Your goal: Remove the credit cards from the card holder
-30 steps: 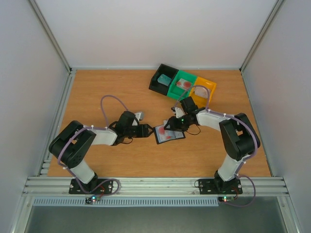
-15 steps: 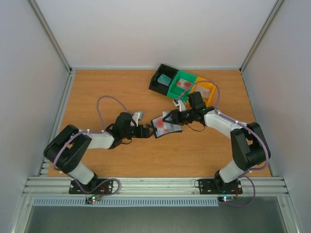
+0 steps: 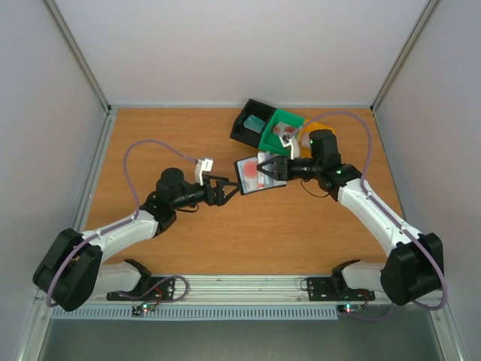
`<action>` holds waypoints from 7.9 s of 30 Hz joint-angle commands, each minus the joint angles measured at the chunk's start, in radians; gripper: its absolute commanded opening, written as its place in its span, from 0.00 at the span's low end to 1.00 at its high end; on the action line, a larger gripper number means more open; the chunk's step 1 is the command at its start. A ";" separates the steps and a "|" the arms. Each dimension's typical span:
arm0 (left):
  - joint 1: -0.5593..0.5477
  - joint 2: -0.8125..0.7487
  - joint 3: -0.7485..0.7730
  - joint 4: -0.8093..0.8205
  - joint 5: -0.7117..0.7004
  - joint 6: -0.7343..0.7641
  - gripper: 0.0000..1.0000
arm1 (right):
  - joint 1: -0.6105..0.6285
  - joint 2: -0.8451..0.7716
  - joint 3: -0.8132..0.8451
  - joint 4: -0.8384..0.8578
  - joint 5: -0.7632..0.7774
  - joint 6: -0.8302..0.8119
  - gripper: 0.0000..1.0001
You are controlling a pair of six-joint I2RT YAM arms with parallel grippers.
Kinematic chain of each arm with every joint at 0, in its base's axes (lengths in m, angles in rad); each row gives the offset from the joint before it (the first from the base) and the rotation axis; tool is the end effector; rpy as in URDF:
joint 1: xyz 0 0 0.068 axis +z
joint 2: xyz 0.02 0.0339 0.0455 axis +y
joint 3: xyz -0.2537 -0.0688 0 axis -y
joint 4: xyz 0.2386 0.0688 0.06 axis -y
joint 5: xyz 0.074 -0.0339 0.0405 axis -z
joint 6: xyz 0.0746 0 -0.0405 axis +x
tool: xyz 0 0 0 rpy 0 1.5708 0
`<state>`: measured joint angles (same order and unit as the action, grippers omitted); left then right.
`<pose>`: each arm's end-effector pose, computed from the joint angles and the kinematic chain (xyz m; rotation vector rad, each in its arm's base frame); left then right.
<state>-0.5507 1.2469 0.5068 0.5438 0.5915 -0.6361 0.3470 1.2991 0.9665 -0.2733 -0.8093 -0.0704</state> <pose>0.2247 -0.1868 0.2109 0.3917 1.9092 -1.3453 0.2639 0.1529 0.2652 -0.8895 1.9428 1.0350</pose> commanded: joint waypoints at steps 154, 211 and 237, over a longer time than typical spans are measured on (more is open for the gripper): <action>-0.167 -0.243 -0.094 0.368 0.072 0.248 0.06 | -0.015 -0.249 0.059 -0.346 -0.297 -0.529 0.01; 0.275 -0.331 0.146 -0.610 0.327 0.658 0.74 | 0.230 -0.129 0.410 -0.838 0.103 -0.714 0.01; -0.013 -0.327 0.253 -0.927 0.444 0.874 0.13 | 0.644 0.106 0.591 -0.900 0.413 -0.852 0.01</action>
<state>-0.5419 0.9245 0.7639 -0.4156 1.0595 0.2241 0.9829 1.4273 1.5379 -1.1961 -0.4068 -0.8982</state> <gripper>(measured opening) 0.254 0.016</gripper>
